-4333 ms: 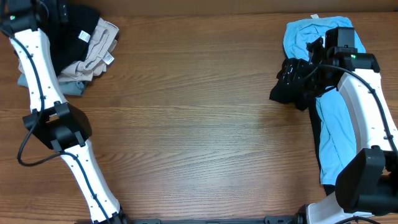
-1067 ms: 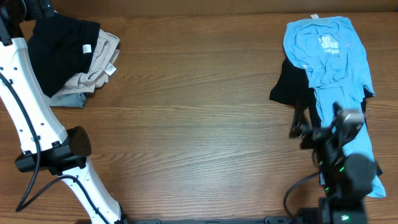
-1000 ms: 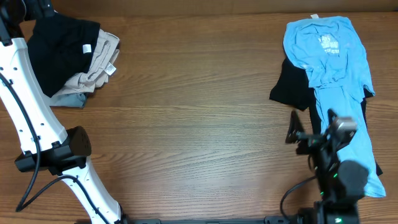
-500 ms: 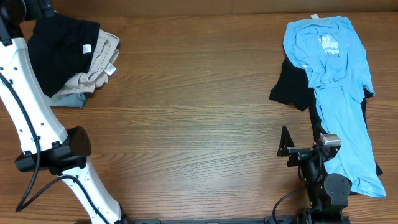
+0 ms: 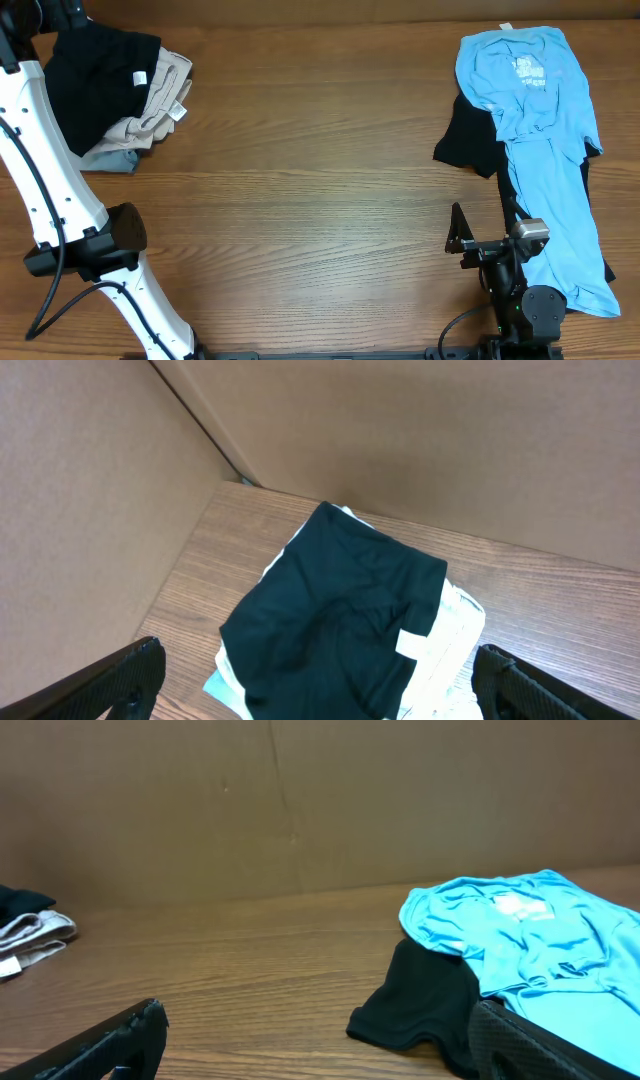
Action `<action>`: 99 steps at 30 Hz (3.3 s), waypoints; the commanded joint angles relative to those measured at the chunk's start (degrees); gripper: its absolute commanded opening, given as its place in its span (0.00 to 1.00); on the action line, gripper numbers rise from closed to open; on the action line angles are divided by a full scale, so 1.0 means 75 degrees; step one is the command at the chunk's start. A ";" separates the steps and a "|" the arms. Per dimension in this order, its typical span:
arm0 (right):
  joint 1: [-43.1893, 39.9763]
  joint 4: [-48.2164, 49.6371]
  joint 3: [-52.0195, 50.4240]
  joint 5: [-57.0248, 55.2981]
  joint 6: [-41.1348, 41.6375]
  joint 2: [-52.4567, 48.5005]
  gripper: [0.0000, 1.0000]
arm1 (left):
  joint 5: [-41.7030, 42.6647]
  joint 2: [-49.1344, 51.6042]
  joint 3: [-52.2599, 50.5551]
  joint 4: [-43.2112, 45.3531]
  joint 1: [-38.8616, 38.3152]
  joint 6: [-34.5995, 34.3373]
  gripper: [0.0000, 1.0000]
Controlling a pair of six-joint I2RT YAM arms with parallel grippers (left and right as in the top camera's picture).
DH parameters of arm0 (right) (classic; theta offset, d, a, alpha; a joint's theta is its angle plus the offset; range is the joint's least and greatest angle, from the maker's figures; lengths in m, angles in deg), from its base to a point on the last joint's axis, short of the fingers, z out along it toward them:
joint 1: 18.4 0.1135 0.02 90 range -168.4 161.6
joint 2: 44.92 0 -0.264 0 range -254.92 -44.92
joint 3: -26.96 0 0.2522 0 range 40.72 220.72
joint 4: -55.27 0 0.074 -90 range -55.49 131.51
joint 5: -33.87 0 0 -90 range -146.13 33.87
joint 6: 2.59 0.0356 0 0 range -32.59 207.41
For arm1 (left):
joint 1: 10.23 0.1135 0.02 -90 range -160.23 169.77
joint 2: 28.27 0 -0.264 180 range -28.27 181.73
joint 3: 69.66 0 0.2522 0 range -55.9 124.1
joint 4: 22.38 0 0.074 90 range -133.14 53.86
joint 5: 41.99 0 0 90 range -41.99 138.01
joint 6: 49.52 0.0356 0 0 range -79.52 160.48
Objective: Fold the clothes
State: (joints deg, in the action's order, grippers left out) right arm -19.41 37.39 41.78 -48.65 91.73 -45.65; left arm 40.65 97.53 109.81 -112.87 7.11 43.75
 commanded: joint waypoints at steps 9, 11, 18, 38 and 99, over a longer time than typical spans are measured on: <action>0.0050 0.0023 -0.0079 0.0026 0.0047 0.0079 1.00 | -0.0041 -0.0026 0.0015 0.0026 0.0026 -0.0093 1.00; 0.0050 0.0023 -0.0082 0.0026 0.0047 0.0079 1.00 | -0.0041 -0.0026 0.0015 0.0026 0.0026 -0.0093 1.00; 0.0050 0.0023 -0.0082 0.0026 0.0047 0.0079 1.00 | -0.0041 0.0012 0.0006 0.0026 -0.0017 -0.0093 1.00; 0.0050 0.0023 -0.0082 0.0026 0.0050 0.0079 1.00 | -0.0306 -0.5336 -0.6916 0.0032 -0.1040 -0.0003 1.00; 0.0050 0.0023 -0.0082 0.0026 0.0050 0.0079 1.00 | 0.2273 -1.6740 -2.2058 0.9777 -0.1609 -0.0463 1.00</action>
State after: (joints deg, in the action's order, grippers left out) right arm -19.41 37.35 41.78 -48.65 91.91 -45.60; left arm 58.47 -27.27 -55.21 -39.60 -4.65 40.58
